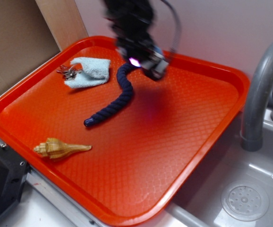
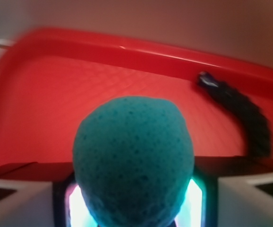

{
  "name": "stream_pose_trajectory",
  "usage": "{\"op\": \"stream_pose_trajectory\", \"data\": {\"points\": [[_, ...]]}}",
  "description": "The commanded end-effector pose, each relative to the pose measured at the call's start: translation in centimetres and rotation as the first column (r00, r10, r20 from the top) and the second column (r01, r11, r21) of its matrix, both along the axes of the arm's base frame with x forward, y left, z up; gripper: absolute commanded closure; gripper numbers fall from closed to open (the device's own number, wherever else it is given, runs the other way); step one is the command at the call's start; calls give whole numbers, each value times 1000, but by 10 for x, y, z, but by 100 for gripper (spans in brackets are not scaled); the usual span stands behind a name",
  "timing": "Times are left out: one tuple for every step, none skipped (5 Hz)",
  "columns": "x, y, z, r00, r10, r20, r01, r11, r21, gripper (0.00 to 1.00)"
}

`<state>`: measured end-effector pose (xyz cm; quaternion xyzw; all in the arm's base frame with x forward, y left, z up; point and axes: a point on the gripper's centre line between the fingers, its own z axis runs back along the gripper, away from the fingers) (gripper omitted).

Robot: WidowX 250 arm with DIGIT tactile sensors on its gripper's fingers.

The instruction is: Grab the blue ball.

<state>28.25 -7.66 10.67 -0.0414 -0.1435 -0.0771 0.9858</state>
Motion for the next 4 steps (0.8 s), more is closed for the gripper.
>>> {"op": "stream_pose_trajectory", "data": {"points": [[-85,5,91,998,14,-68,-10,998,61,100],[-97,3,93,983,45,-181,-23,992,125,100],[-108,12,97,978,30,-207,-10,995,98,100],[-113,22,93,977,29,-212,-9,995,98,100]]}}
